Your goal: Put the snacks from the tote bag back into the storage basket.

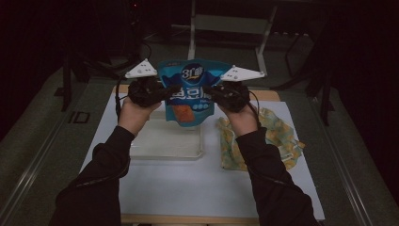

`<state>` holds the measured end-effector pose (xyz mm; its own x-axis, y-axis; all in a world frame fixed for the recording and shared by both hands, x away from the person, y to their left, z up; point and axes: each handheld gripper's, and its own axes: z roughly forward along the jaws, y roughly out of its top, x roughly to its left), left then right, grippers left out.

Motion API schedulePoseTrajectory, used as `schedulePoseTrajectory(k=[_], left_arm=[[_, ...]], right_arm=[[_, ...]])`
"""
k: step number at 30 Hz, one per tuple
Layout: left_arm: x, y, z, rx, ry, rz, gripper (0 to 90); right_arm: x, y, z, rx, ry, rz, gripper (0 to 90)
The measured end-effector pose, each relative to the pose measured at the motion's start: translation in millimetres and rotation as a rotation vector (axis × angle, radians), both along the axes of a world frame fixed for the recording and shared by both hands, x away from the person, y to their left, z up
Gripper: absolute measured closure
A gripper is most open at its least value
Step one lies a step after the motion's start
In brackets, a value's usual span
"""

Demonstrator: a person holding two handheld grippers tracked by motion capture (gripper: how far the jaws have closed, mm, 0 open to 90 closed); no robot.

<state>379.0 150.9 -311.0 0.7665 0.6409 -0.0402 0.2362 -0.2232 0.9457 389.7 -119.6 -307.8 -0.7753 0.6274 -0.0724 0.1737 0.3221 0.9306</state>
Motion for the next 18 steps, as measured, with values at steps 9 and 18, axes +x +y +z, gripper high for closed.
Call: schedulePoseTrajectory(k=[9, 18], left_arm=[[-10.8, 35.9, 0.8, 0.024, 0.000, 0.038, 88.1], [-16.7, 69.7, -7.7, 0.014, 0.013, 0.051, 88.2]], right_arm=[[0.1, 36.9, -3.3, 0.013, 0.004, 0.040, 89.2], [-4.8, 71.0, -9.7, 0.013, 0.007, 0.058, 89.2]])
